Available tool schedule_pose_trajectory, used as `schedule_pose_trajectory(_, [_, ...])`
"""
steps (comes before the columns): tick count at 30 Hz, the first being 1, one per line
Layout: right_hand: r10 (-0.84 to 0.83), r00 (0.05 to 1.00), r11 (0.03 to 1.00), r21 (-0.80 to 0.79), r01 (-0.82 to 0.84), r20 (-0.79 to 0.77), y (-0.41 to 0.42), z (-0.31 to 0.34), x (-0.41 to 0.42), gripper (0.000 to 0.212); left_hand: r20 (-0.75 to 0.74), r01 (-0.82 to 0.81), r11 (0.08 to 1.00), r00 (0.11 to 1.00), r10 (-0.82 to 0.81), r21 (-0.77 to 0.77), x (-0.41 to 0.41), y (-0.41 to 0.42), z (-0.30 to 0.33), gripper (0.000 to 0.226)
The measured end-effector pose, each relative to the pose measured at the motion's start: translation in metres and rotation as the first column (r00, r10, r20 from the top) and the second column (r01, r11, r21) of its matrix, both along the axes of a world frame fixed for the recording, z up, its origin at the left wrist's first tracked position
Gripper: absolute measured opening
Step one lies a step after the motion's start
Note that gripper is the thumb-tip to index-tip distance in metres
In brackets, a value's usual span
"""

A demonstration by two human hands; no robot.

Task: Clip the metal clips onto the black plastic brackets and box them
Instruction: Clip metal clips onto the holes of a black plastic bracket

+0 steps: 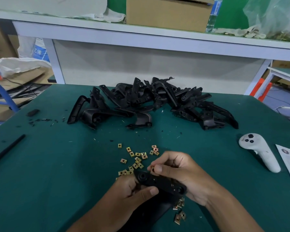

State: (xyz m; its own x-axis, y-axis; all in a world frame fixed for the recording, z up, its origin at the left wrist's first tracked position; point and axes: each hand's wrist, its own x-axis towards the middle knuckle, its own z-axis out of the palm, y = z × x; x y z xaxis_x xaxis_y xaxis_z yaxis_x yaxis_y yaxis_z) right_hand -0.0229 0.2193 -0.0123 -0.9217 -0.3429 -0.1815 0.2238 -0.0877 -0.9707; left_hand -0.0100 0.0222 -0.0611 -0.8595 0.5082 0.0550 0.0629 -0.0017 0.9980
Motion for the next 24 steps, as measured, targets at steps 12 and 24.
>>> schedule_pose_trajectory(12, [0.030,0.993,0.992,0.127,-0.016,-0.110,0.005,0.001,-0.001,0.046,0.033,-0.028,0.997,0.999,0.025,0.071,-0.001,-0.001,0.004,0.029])
schedule_pose_trajectory(24, [0.084,0.961,0.977,0.211,-0.028,-0.262,0.009,-0.013,-0.004,0.052,0.003,-0.115,0.978,0.993,0.116,0.173,0.000,-0.002,0.013,0.041])
